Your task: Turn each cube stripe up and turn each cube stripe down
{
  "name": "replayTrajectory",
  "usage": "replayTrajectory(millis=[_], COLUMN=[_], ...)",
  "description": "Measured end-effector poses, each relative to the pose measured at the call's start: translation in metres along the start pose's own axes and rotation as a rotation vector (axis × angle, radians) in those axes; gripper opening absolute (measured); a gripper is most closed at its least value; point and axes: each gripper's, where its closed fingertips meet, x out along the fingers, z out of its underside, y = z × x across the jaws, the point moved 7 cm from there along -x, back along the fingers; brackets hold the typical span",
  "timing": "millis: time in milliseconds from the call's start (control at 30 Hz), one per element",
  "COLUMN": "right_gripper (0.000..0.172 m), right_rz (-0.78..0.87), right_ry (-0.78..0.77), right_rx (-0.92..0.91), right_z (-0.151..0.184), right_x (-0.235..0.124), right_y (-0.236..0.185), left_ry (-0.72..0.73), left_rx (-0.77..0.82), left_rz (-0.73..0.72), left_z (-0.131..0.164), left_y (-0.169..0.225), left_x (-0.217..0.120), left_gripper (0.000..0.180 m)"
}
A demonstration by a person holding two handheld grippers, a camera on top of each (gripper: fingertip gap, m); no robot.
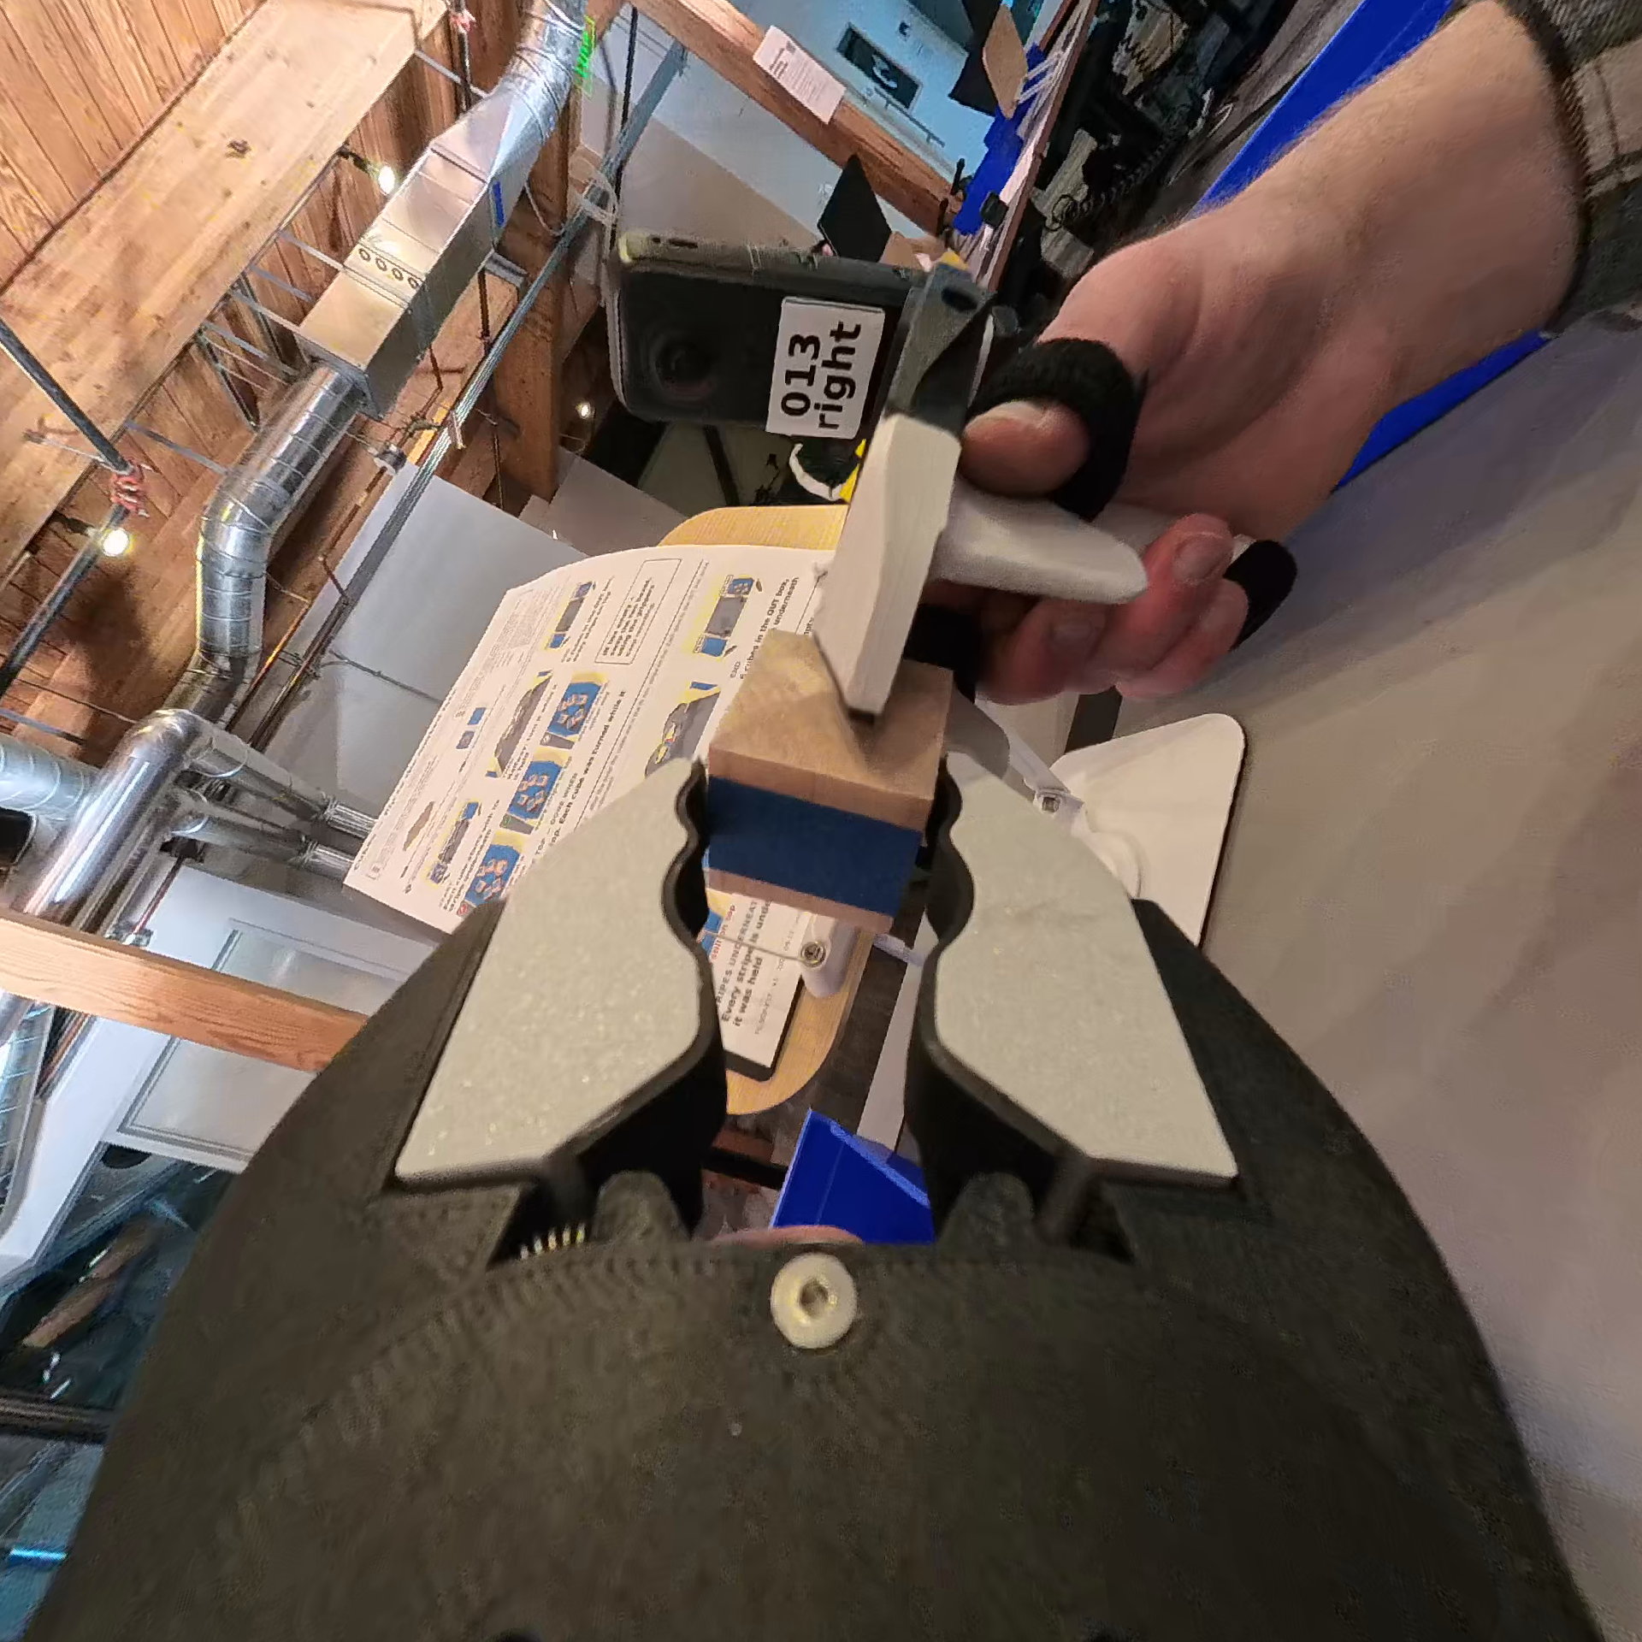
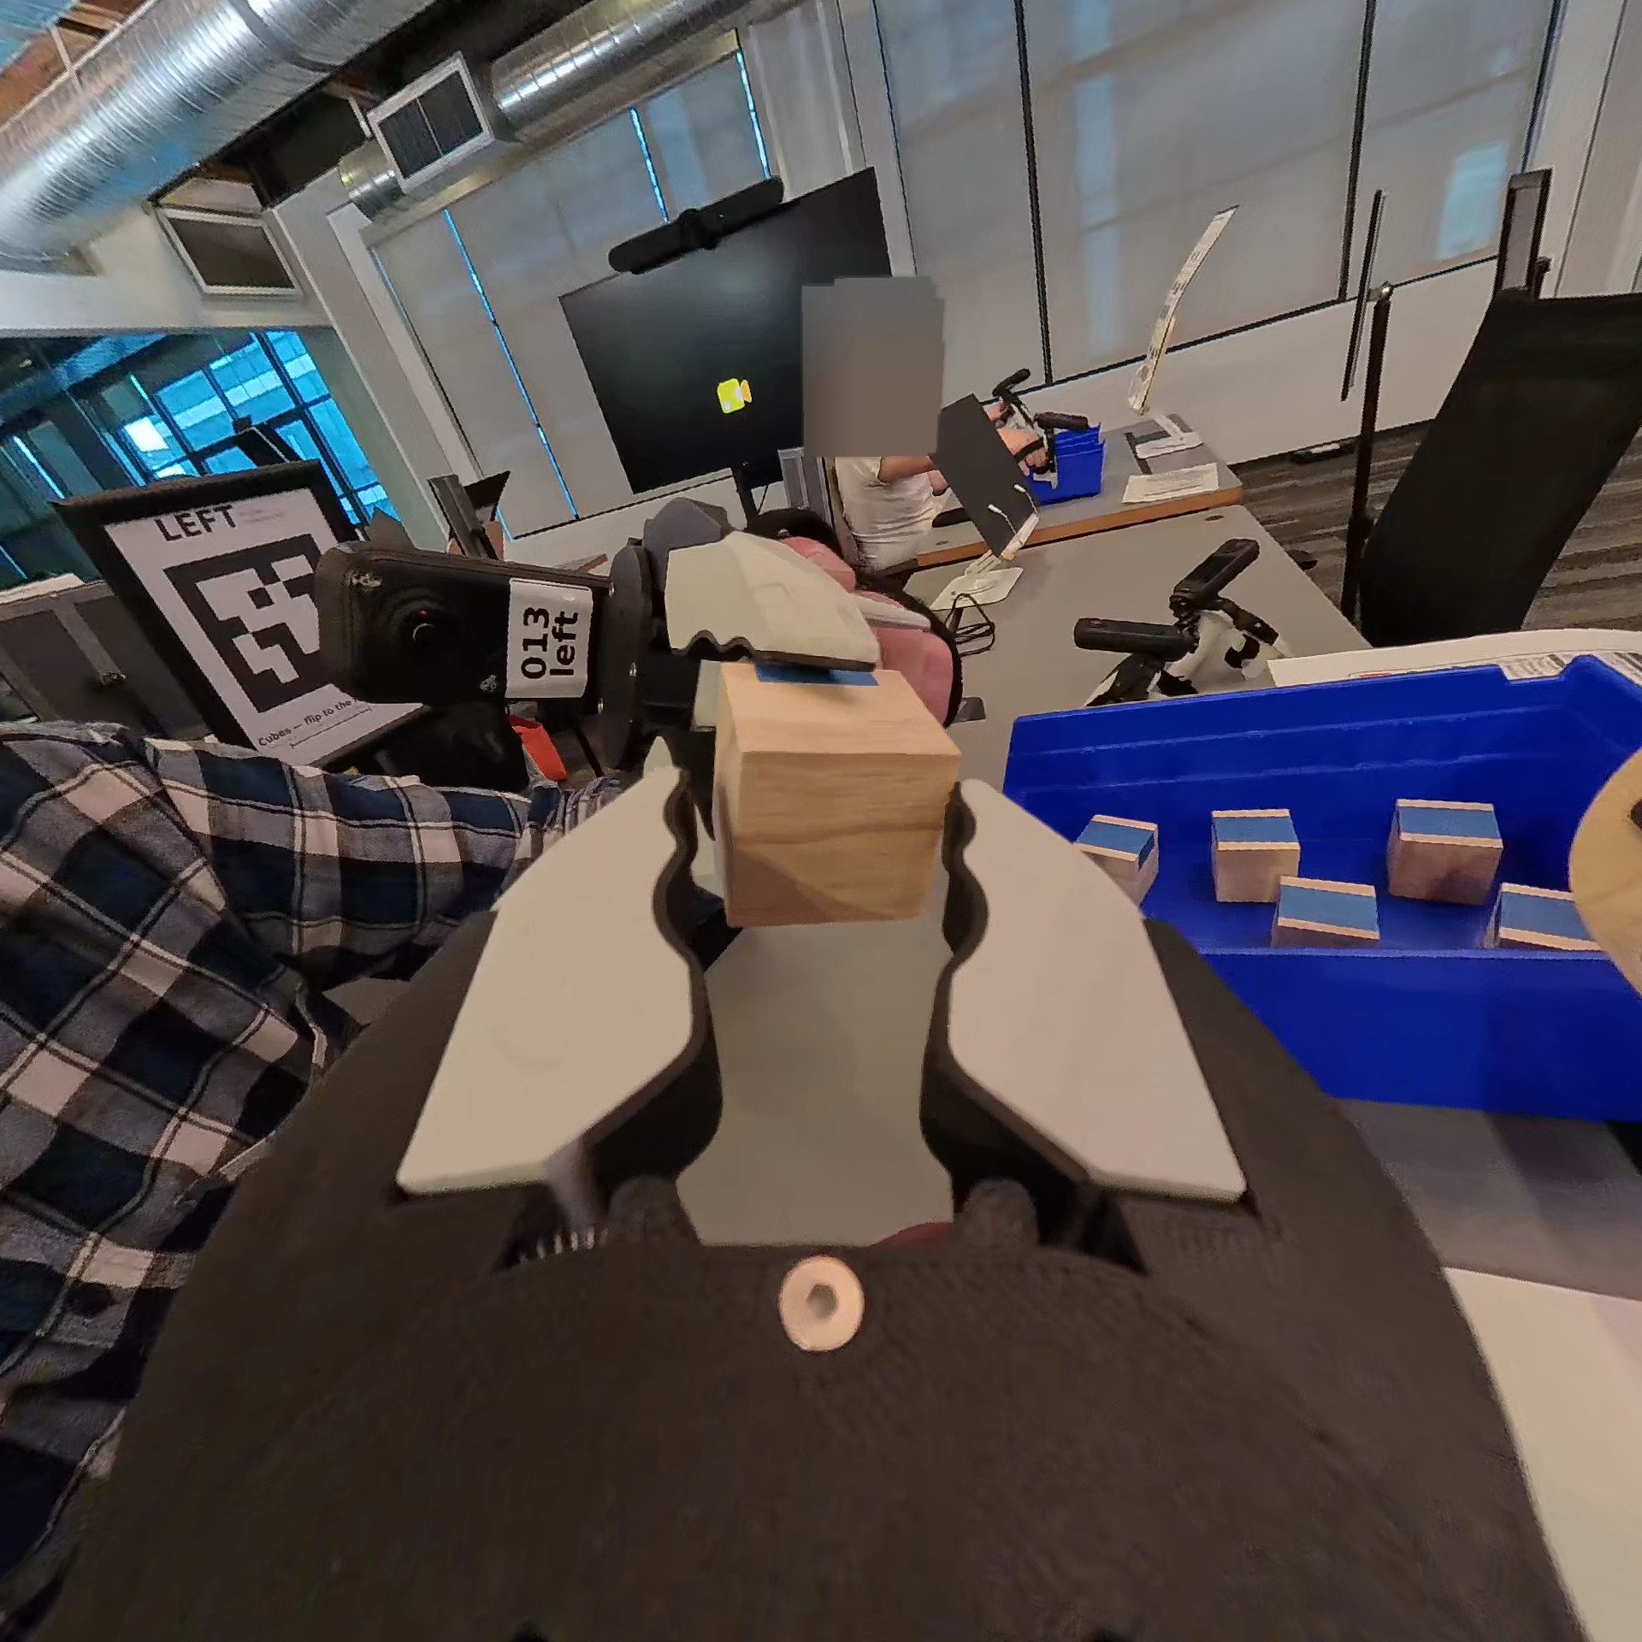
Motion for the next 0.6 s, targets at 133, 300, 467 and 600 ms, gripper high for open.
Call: replayTrajectory(millis=[133, 300, 467, 600], right_gripper=[0.046, 0.046, 0.046, 0.046], right_rz=[0.045, 0.139, 0.217, 0.275], right_ry=[-0.01, -0.055, -0.114, -0.169], right_rx=[-0.042, -0.102, -0.177, -0.231], right_z=[-0.002, -0.003, -0.003, -0.005], right_x=[-0.002, -0.002, 0.0, -0.002], right_y=[0.001, 0.001, 0.0, -0.003], left_ry=[-0.003, -0.039, -0.065, -0.078], left_rx=[-0.002, -0.005, -0.034, -0.029], left_rz=[0.0, 0.005, 0.036, 0.039], left_z=[0.001, 0.007, 0.013, 0.014], left_y=[0.0, 0.002, 0.005, 0.005], left_x=[0.0, 0.003, 0.006, 0.005], left_gripper=[0.047, 0.048, 0.051, 0.053])
